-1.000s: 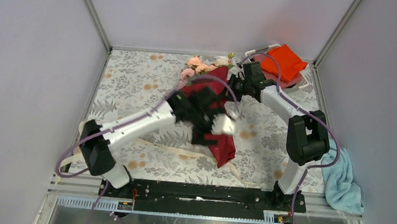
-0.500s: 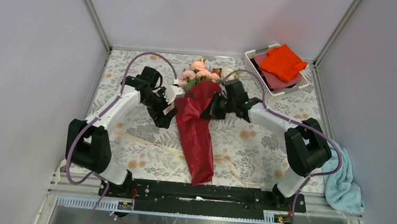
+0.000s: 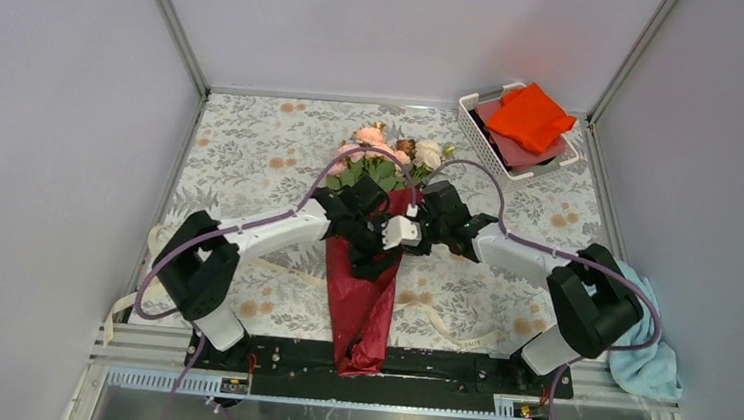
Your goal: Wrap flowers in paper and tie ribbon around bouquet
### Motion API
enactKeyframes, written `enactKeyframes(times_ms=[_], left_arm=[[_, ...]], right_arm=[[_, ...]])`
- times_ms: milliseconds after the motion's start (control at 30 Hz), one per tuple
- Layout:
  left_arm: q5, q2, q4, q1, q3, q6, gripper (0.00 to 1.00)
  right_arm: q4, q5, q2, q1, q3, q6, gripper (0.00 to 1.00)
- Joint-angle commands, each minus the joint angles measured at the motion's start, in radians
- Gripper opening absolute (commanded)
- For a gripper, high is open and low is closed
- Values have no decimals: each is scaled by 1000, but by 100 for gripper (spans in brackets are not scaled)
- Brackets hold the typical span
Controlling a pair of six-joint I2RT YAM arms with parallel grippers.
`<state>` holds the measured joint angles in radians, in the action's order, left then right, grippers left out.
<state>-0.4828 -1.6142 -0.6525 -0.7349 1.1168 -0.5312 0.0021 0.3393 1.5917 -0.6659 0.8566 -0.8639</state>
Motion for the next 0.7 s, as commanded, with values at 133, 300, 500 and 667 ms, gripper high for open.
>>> enactKeyframes(times_ms=[133, 300, 500, 667], left_arm=[[72, -146, 190, -102, -23, 22, 80], [61, -177, 220, -106, -26, 45, 82], [52, -206, 219, -107, -20, 49, 82], [49, -226, 219, -115, -12, 51, 83]], right_arm=[[-376, -264, -170, 22, 68, 204, 50], [-742, -485, -352, 25, 29, 206, 67], [-844, -347, -528, 23, -136, 91, 68], [-876, -391, -584, 24, -119, 115, 68]])
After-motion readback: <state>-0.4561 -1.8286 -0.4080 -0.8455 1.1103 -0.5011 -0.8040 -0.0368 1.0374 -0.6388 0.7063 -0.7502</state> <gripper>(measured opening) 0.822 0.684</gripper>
